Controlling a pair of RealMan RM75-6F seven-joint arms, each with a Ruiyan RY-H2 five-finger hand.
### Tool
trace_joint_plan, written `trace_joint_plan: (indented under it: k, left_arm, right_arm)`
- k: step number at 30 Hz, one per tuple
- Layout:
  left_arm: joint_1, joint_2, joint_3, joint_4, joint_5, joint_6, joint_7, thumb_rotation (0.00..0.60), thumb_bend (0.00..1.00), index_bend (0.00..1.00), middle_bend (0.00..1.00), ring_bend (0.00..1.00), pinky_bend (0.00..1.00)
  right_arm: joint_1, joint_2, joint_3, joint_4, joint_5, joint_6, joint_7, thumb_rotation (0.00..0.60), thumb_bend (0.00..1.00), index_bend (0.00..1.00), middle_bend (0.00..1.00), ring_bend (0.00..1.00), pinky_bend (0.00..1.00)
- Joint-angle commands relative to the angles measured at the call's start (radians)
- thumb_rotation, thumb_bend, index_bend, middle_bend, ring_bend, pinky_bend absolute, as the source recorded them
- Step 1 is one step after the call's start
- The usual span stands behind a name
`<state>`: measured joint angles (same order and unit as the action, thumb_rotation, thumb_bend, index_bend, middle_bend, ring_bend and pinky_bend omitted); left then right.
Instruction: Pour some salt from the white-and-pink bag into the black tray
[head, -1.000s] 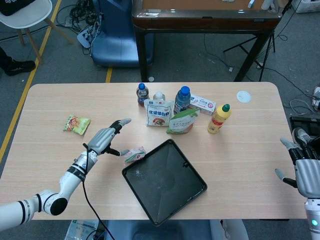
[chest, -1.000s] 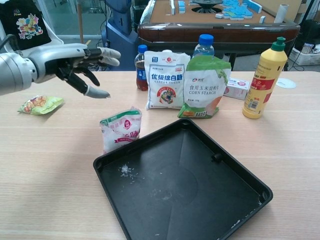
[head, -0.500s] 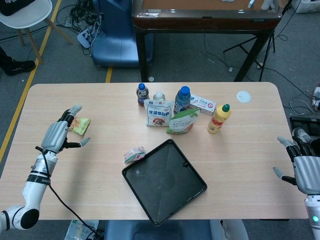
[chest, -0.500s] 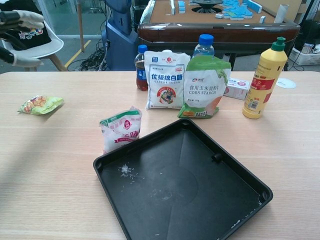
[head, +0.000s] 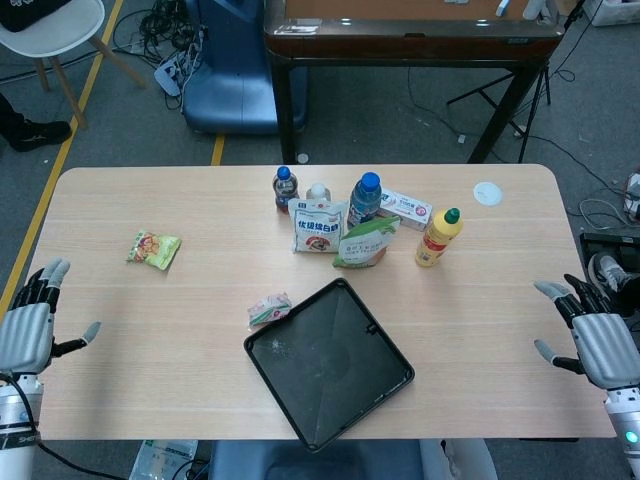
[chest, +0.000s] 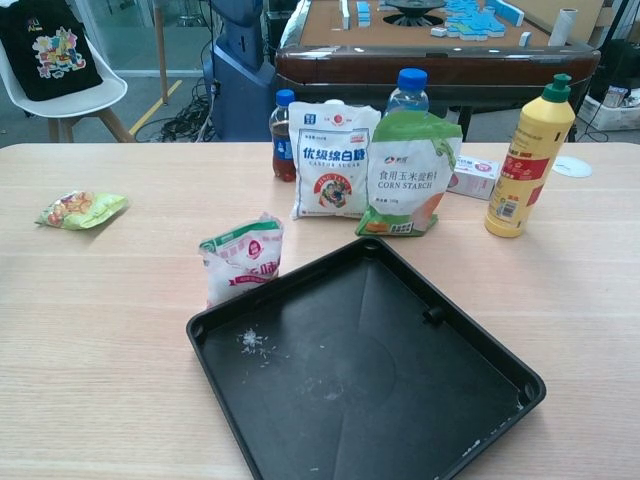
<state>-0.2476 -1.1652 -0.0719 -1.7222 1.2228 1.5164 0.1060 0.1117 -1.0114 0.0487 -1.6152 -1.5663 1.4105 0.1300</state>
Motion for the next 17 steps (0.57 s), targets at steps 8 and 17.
trace_joint_plan:
  k: [8,17]
  left_arm:
    - [0.134,-0.041,0.106,-0.015,0.170,0.139,0.062,0.514,0.21,0.00,0.03,0.00,0.08]
    - [0.179,-0.064,0.133,-0.026,0.241,0.155,0.128,0.506,0.21,0.00,0.03,0.00,0.07]
  right_arm:
    - [-0.015,-0.049,-0.035,0.032,-0.077,0.056,-0.009,0.600,0.23,0.16,0.20,0.06,0.09]
    - [-0.026,-0.064,-0.057,0.012,-0.130,0.092,-0.088,0.600,0.20,0.16,0.20,0.06,0.09]
